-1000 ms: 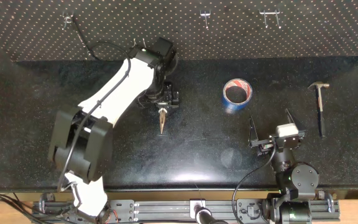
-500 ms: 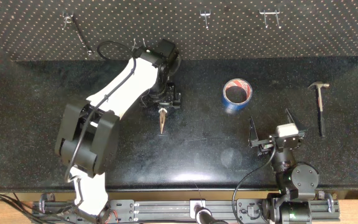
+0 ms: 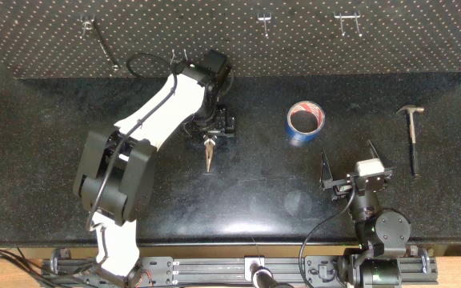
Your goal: Place Tools Onto Pegboard
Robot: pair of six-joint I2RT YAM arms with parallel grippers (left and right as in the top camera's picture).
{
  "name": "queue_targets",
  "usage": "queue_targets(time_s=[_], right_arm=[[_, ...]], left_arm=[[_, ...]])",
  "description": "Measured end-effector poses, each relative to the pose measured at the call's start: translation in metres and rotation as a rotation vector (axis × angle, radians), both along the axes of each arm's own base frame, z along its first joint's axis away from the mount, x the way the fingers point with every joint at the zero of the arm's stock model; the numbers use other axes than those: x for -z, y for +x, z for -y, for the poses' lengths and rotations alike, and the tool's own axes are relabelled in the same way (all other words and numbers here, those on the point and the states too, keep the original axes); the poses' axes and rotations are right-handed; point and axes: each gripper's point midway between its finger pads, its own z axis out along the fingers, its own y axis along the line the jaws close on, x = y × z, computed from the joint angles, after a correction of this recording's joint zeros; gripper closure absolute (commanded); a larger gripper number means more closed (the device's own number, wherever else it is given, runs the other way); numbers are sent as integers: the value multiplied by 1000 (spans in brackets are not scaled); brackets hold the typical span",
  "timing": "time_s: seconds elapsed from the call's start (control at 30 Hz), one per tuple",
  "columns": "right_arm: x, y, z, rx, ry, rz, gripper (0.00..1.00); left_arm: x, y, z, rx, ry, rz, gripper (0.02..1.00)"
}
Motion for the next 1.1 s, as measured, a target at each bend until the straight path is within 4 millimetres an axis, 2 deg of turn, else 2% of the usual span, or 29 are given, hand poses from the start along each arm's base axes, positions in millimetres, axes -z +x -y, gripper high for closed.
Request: queue_targets(time_s=[0.13,0.23,0.27,0.33,0.37,0.63,0.8,0.83,0.9,1.07,1.1], right_arm=[[0,0,0,0,0,0,25],[0,0,0,0,0,0,25],[0,0,0,0,0,0,25],[0,0,0,0,0,0,25],[0,0,0,0,0,0,25],[0,0,0,0,0,0,25],[0,0,0,0,0,0,27],[0,0,0,0,0,0,25],[0,0,0,0,0,0,25],[0,0,0,0,0,0,25],[0,0,0,0,0,0,25]], left_arm=[[0,2,2,-3,-4,1,60],[0,2,2,-7,-5,1,154],[0,2,2,-9,-4,0,191],[0,3,2,-10,-4,0,395],[1,3,2,-15,-4,-1,428],[1,1,3,-15,-9,-8,542],[1,0,3,-15,-10,-12,555],[1,0,3,-15,-11,-12,617],[1,0,3,-15,-11,-12,656],[1,0,3,-15,-11,-13,884],[1,0,3,-15,-11,-14,965]])
